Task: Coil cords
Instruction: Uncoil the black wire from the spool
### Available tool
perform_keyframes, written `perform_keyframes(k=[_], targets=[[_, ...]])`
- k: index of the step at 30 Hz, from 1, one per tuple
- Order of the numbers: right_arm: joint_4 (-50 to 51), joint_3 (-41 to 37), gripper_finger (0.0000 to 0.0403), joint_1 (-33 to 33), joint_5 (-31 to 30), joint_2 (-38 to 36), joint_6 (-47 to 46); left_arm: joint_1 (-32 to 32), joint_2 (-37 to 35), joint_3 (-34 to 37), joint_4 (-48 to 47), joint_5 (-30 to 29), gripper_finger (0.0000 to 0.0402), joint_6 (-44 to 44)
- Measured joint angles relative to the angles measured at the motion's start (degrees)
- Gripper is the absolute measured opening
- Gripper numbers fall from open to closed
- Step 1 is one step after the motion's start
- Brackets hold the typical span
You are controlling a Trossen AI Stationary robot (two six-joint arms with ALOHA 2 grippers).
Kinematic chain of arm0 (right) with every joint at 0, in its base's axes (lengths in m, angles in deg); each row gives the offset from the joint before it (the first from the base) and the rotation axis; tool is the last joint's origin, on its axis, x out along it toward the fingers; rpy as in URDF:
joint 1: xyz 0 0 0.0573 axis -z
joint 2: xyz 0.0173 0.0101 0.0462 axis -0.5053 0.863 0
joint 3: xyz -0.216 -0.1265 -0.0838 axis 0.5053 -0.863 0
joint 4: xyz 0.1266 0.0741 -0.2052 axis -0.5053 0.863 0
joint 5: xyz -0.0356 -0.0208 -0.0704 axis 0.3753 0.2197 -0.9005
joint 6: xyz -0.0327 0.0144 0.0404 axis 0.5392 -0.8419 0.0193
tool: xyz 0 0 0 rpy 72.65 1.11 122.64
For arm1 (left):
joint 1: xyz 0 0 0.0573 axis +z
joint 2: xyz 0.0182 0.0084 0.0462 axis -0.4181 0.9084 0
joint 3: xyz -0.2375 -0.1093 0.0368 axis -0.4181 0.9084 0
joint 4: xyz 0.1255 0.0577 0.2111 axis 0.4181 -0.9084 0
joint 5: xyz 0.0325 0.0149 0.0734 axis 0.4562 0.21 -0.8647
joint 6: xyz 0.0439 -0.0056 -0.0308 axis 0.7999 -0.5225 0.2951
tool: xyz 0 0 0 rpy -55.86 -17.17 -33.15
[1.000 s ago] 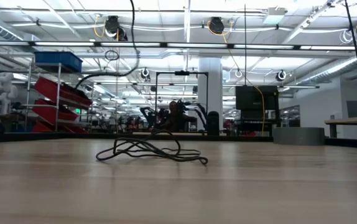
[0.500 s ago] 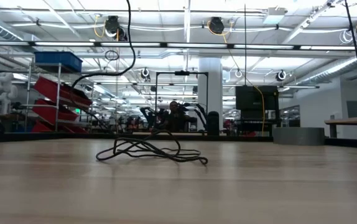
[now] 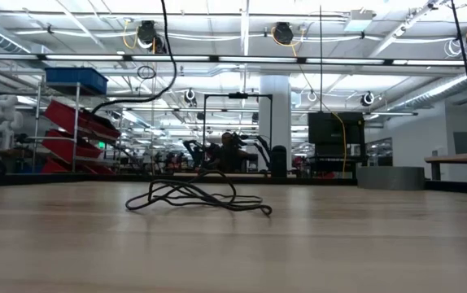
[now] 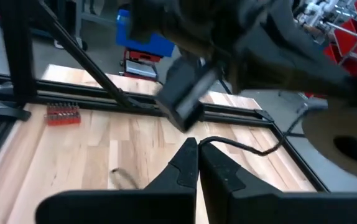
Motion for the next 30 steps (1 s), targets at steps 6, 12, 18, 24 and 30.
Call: perform_keyframes(k=[6,12,18,24,30], targets=[[2.1,4.4,0.0,-2.9,-0.3,0.0,2.1,0.0,0.7,-0.1,-0.1,-0.4,0.0,2.8],[11.9,9.9,0.0,-6.7,-2.2,0.0,0.4,-0.8,0.7,-0.1,-1.7,-0.3,0.0,4.8],[26.4,14.5,0.0,-9.3,-6.6,0.0,-6.6,-2.7,0.7,-0.1,-2.1,0.7,0.0,9.9],[36.7,15.5,0.0,-9.3,-6.6,0.0,-14.4,-4.2,0.7,-0.1,-1.4,4.6,0.0,11.5],[46.5,15.4,0.0,-7.1,-6.4,0.0,-22.3,-5.0,0.4,-0.2,0.6,8.2,0.0,11.3]])
